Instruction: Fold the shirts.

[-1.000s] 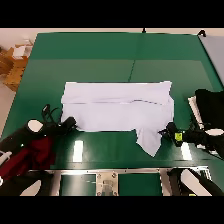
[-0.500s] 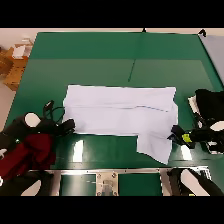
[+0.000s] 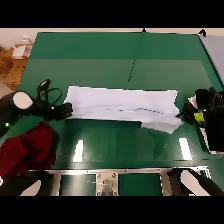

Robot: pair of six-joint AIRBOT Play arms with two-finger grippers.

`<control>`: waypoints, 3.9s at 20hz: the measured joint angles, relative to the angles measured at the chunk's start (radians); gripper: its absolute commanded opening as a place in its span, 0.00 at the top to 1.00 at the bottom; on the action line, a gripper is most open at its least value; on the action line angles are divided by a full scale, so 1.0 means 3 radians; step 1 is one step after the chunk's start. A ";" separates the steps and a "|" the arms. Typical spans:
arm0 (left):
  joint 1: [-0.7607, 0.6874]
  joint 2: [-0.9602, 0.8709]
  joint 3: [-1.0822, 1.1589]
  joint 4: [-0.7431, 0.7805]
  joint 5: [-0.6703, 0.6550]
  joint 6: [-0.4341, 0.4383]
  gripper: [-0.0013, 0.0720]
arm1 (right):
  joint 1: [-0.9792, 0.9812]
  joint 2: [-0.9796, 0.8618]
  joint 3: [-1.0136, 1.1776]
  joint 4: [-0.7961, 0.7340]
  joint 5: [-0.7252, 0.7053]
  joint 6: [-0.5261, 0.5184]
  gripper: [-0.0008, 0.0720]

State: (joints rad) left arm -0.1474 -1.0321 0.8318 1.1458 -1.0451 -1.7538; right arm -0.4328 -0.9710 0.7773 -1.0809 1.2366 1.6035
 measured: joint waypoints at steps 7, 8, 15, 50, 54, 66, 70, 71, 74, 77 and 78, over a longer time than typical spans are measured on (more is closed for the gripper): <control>0.0004 -0.1307 0.1291 0.0066 0.0112 0.0276 0.95 | 0.0254 -0.1002 0.0754 0.0308 -0.0601 0.0005 0.97; 0.0003 -0.1494 0.1443 0.0081 0.0137 0.0305 0.83 | 0.0264 -0.1199 0.0868 0.0367 -0.0665 -0.0013 0.91; 0.0031 -0.2140 0.2126 0.0108 0.0281 0.0379 0.01 | 0.0127 -0.1960 0.1591 0.0674 -0.0757 -0.0446 0.21; -0.0557 -0.2562 0.2833 -0.0521 -0.0010 0.0654 0.95 | -0.0103 -0.2842 0.3003 0.1063 0.1255 -0.1718 0.97; -0.1232 -0.3109 0.2886 -0.1164 0.0670 0.0932 0.95 | -0.0001 -0.2548 0.3309 0.1067 0.1556 -0.1558 0.97; -0.1792 -0.4064 0.3763 -0.2202 0.0983 0.1142 0.95 | 0.0285 -0.2112 0.3538 0.1069 0.1840 -0.1366 0.97; -0.1378 -0.3914 0.4049 -0.2188 0.0088 0.1195 0.95 | 0.0354 -0.2099 0.3540 0.1101 0.1867 -0.1256 0.97; -0.1242 -0.3843 0.4074 -0.2080 -0.0155 0.1205 0.95 | 0.0397 -0.2098 0.3540 0.1132 0.1867 -0.1221 0.97; -0.0752 -0.3496 0.4130 -0.1493 -0.0806 0.1170 0.95 | 0.0651 -0.2097 0.3541 0.1191 0.1815 -0.1064 0.97; -0.0345 -0.3170 0.4148 -0.0612 -0.1291 0.1047 0.95 | 0.1116 -0.2098 0.3516 0.1223 0.1562 -0.0922 0.97; -0.0229 -0.3089 0.4148 -0.0299 -0.1420 0.1005 0.95 | 0.1325 -0.2102 0.3482 0.1223 0.1405 -0.0893 0.97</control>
State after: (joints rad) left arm -0.2161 -1.9587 2.0762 1.0561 -1.4712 -1.4525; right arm -0.0353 -1.6016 1.8217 -0.7139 1.6581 1.3357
